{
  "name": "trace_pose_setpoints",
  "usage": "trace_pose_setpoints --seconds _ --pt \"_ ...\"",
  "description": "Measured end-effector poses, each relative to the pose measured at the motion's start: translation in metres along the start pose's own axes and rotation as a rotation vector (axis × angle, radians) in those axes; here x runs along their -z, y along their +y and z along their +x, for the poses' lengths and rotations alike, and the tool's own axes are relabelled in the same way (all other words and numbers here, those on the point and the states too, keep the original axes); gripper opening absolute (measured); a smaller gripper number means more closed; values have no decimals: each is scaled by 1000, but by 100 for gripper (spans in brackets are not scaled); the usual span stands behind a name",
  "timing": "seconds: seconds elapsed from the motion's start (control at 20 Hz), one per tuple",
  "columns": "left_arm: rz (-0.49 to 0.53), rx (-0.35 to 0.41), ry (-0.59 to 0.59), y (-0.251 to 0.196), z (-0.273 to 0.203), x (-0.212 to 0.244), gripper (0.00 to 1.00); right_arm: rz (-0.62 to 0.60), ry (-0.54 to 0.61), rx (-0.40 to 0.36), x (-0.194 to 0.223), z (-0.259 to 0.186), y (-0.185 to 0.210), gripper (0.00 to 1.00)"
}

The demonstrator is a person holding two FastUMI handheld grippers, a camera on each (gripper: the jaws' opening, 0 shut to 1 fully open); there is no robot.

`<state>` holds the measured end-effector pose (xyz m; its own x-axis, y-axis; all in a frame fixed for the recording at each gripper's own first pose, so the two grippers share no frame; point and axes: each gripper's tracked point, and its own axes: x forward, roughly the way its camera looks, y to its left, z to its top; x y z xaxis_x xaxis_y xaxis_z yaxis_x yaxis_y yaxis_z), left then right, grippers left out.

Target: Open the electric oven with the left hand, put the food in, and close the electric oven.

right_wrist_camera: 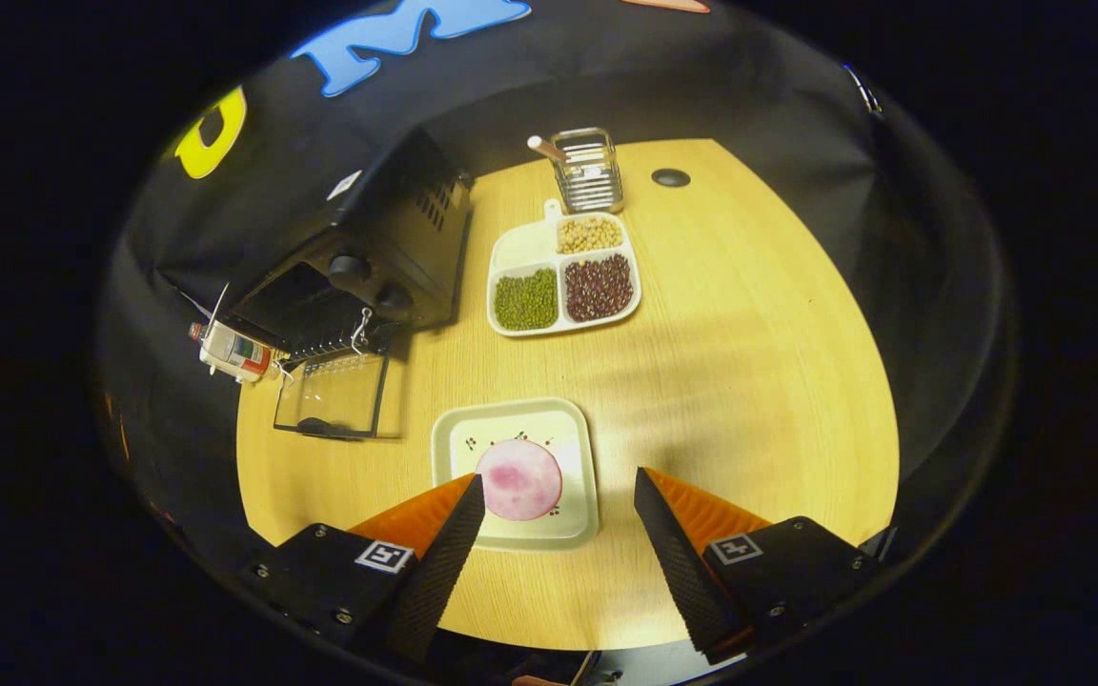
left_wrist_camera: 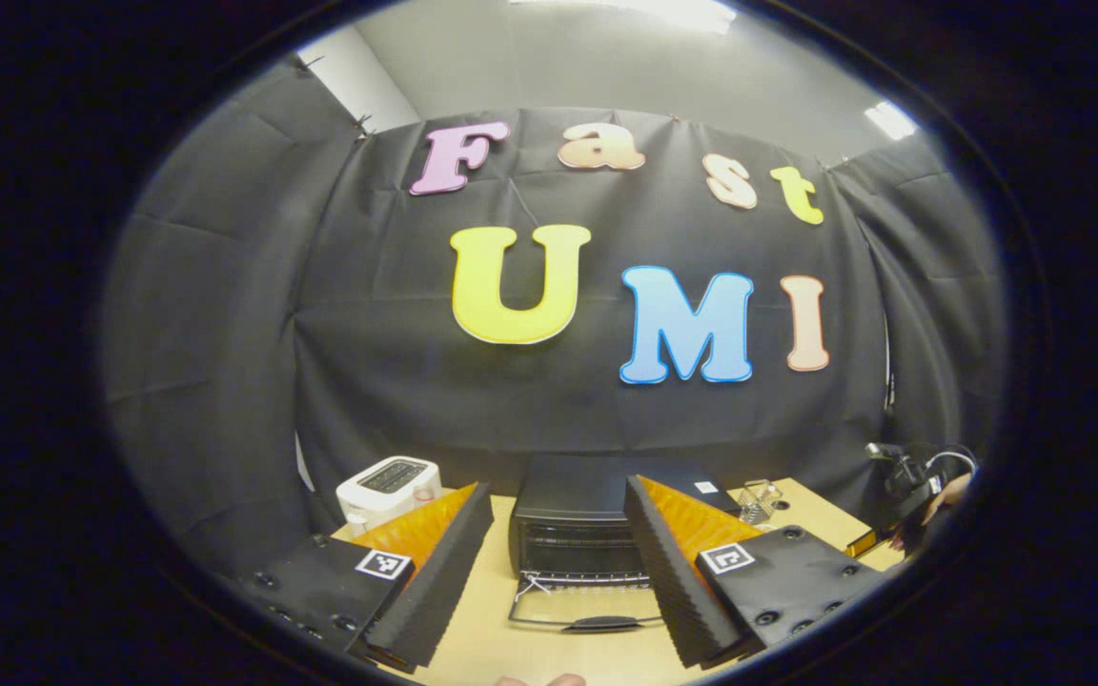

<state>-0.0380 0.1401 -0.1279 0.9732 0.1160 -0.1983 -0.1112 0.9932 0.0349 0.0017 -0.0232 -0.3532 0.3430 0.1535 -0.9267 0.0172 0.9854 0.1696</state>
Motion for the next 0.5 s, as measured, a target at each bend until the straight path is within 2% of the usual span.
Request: trace_pose_setpoints --seconds 0.2,0.3,0.35,0.4,0.45,0.5 --pt "-6 -62 37 25 -20 15 95 1 100 15 3 34 -17 97" --pt "-11 -90 57 38 -27 23 99 -7 131 32 6 47 -22 93" --pt "-14 -106 67 43 -30 27 91 -15 146 49 8 51 -25 93" --pt "-17 -119 77 49 -32 31 99 -30 161 70 9 58 -30 93" --pt "-22 -131 86 53 -35 35 96 -46 175 85 12 65 -33 93" --pt "-28 -138 90 55 -38 36 93 -53 188 98 13 70 -35 88"
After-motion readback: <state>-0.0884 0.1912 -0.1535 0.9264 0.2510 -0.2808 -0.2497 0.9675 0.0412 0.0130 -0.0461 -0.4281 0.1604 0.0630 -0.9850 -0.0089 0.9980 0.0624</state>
